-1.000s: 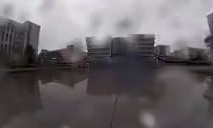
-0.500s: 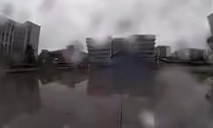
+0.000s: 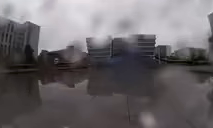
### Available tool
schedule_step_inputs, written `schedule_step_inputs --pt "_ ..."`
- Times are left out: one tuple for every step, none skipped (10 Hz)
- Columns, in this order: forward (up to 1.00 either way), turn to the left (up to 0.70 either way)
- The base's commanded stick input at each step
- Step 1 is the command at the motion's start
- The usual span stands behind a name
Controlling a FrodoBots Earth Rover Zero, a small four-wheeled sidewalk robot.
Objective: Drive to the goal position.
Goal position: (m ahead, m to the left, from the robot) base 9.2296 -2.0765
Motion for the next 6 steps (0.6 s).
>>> schedule_step_inputs --pt "1.0 0.0" --pt "1.0 0.0" --pt "1.0 0.0" --pt "1.0 0.0" --pt "1.0 0.0" --pt "1.0 0.0"
